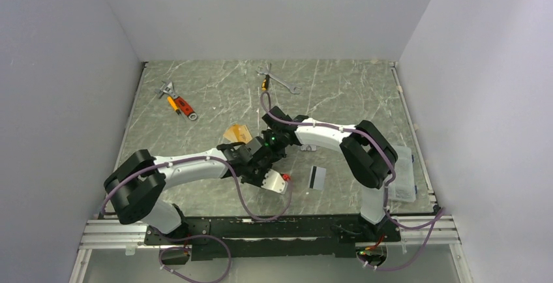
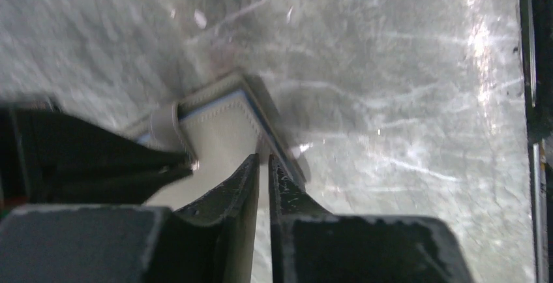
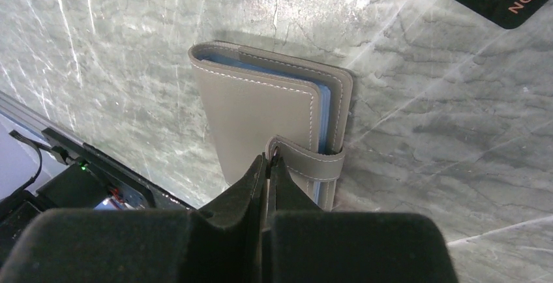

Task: Put the credit cards into the card holder
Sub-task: Close the card holder at the center of the board.

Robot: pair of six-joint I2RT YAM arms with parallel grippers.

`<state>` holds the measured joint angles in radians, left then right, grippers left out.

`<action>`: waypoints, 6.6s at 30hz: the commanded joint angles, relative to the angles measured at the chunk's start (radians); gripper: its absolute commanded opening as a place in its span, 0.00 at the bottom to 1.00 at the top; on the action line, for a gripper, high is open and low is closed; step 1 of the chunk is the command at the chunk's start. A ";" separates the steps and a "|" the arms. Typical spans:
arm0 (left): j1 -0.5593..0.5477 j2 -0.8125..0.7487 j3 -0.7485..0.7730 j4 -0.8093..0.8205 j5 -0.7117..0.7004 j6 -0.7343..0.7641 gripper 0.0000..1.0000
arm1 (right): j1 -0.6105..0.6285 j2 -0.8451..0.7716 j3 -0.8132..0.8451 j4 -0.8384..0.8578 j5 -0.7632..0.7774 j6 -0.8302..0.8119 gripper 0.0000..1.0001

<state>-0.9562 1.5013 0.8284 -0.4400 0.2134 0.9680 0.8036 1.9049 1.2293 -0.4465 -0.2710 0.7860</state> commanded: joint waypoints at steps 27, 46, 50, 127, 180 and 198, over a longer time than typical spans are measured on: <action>0.151 -0.219 -0.228 0.188 0.098 0.243 0.40 | 0.041 0.117 0.091 -0.275 0.092 -0.139 0.00; 0.145 -0.142 -0.189 0.176 0.082 0.248 0.37 | 0.108 0.253 0.222 -0.400 0.146 -0.132 0.00; 0.145 -0.146 -0.181 0.167 0.078 0.245 0.37 | 0.128 0.293 0.228 -0.397 0.157 -0.115 0.00; 0.929 -0.575 0.065 -0.168 0.002 -0.461 0.99 | 0.197 -0.183 0.252 -0.333 0.463 -0.141 1.00; 0.084 -0.231 -0.282 0.393 0.037 0.038 0.96 | 0.026 -0.072 0.134 -0.290 0.253 -0.147 0.34; 0.045 -0.105 -0.204 0.313 0.040 0.089 0.54 | 0.025 -0.082 0.144 -0.319 0.330 -0.199 0.00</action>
<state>-0.9062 1.3888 0.5941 -0.0898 0.2382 1.0233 0.8276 1.8347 1.3285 -0.7483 0.0273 0.6106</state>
